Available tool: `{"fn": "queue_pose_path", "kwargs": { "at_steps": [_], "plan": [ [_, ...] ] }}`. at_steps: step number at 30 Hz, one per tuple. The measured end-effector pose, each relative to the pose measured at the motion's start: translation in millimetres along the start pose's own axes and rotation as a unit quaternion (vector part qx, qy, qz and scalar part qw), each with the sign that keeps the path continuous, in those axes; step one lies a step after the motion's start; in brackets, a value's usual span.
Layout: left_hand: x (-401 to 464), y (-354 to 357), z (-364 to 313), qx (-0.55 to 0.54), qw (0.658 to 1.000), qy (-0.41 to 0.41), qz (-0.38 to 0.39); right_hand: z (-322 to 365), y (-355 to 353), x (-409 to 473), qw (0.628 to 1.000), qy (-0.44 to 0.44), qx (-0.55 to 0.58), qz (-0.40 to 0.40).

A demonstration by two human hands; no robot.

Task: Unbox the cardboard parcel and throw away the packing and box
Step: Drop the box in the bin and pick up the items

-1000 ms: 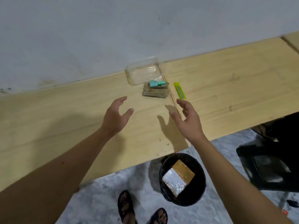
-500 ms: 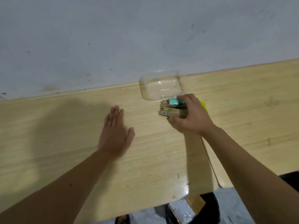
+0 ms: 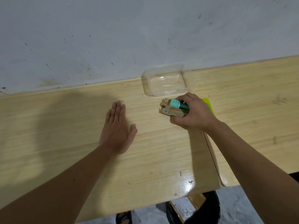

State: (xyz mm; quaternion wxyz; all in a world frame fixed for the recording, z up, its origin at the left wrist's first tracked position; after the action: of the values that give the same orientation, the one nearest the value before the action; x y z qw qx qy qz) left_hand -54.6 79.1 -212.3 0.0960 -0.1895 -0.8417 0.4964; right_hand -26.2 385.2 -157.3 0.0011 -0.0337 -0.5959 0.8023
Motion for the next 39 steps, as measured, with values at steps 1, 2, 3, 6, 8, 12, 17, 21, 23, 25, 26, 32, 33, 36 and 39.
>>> {"fn": "queue_pose_path", "kwargs": {
  "at_steps": [1,2,3,6,8,12,17,21,23,25,26,32,33,36,39],
  "plan": [
    [0,0,0,0.0,1.0,0.0,0.0,3,-2,-2,1.0,-0.007,0.001,0.0],
    [0,0,-1,-0.001,1.0,0.0,0.0,6,-6,-4,1.0,-0.016,0.005,-0.004],
    [0,0,-1,-0.003,1.0,-0.001,-0.001,10,-12,-5,0.999,-0.03,0.01,-0.012],
    [0,1,-1,-0.013,1.0,0.001,-0.01,22,-40,5,0.996,-0.075,0.018,-0.051],
    [0,1,0,-0.019,1.0,0.005,-0.015,28,-62,26,0.994,-0.085,0.012,-0.07],
    [0,1,2,-0.012,1.0,0.01,-0.019,28,-86,77,0.996,-0.076,-0.004,-0.041],
    [1,1,2,-0.007,1.0,0.015,-0.022,19,-73,116,0.996,-0.064,-0.047,0.052],
    [0,0,2,-0.006,1.0,0.015,-0.015,22,-56,125,0.985,-0.095,-0.084,0.116],
    [-1,0,1,-0.007,1.0,0.015,-0.012,24,-48,127,0.981,-0.107,-0.093,0.131],
    [-1,-1,1,-0.014,1.0,0.014,-0.013,25,-45,131,0.98,-0.108,-0.098,0.134],
    [-1,-1,1,-0.015,1.0,0.014,-0.012,24,-44,133,0.98,-0.106,-0.101,0.135],
    [-3,-2,0,-0.013,1.0,0.015,-0.006,23,-50,130,0.985,-0.073,-0.094,0.128],
    [-3,-3,-1,-0.014,1.0,0.017,-0.007,24,-52,128,0.986,-0.071,-0.089,0.121],
    [-3,-3,-1,-0.021,1.0,0.015,-0.005,25,-57,122,0.989,-0.073,-0.09,0.091],
    [-3,-4,-2,-0.029,0.999,0.015,-0.005,28,-60,111,0.99,-0.086,-0.1,0.047]
  ]
}}
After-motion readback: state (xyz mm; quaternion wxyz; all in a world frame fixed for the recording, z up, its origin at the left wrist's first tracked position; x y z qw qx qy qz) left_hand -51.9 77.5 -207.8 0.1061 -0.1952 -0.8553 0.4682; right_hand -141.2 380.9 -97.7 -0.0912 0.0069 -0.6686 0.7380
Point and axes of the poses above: each hand's wrist, its own x-axis towards the middle knuckle, its own y-axis out of the palm, z = x × y, the point moved 1 cm from there along x, towards the middle knuckle, and after that the axes turned 14 degrees about -x, right-handed, at the moved point
